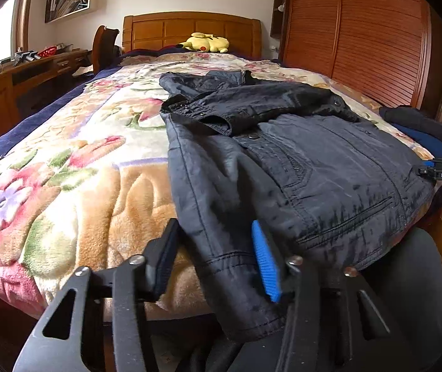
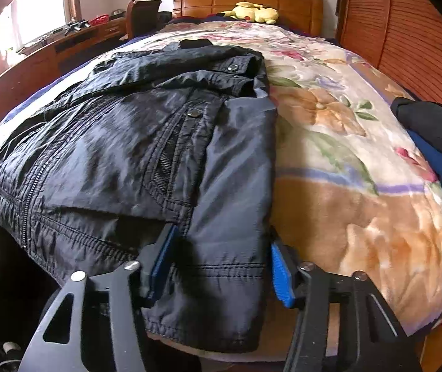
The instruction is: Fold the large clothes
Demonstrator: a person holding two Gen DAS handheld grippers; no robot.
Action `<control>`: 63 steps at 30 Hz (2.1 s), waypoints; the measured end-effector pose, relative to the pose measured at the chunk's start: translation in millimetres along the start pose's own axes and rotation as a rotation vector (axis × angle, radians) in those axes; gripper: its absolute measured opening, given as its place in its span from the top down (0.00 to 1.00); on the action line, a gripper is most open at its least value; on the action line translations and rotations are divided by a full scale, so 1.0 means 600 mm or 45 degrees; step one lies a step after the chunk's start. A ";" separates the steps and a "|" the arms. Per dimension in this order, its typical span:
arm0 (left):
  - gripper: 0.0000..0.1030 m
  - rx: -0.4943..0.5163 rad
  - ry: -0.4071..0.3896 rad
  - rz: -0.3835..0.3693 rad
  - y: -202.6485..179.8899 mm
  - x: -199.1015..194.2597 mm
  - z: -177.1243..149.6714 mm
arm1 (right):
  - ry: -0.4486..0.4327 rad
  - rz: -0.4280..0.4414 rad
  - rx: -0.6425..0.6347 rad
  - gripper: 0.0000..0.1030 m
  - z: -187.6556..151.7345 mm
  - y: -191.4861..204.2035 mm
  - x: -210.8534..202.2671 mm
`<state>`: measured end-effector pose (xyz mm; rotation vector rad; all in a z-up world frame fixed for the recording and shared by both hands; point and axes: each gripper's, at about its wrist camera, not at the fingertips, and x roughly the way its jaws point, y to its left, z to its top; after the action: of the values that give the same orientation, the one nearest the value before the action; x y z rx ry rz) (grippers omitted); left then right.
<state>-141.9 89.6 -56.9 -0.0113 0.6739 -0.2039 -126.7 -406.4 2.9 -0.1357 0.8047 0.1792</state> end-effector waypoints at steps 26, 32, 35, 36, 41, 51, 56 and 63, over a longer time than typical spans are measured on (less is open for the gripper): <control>0.93 0.040 -0.339 -0.001 -0.010 -0.153 0.113 | -0.464 0.038 -0.040 0.94 0.058 0.060 -0.190; 0.93 0.034 -0.438 -0.001 0.006 -0.212 0.147 | -0.542 0.054 -0.093 0.94 0.072 0.068 -0.270; 0.93 0.051 -0.499 0.002 0.006 -0.245 0.163 | -0.592 0.040 -0.127 0.94 0.077 0.074 -0.312; 0.93 0.056 -0.517 -0.012 0.006 -0.258 0.168 | -0.609 0.039 -0.132 0.94 0.079 0.076 -0.326; 0.93 0.075 -0.590 -0.024 0.002 -0.300 0.187 | -0.675 0.081 -0.136 0.94 0.081 0.071 -0.390; 0.93 0.103 -0.545 0.006 0.001 -0.255 0.186 | -0.582 0.061 -0.150 0.94 0.051 0.062 -0.346; 0.93 0.091 -0.458 0.013 0.010 -0.189 0.176 | -0.448 0.050 -0.142 0.94 0.055 0.058 -0.263; 0.93 0.098 -0.409 0.029 0.014 -0.129 0.181 | -0.354 0.056 -0.139 0.94 0.110 0.063 -0.184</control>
<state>-131.9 106.3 75.3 0.0368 0.3455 -0.2005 -163.0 -368.7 126.2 -0.1918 0.5213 0.2773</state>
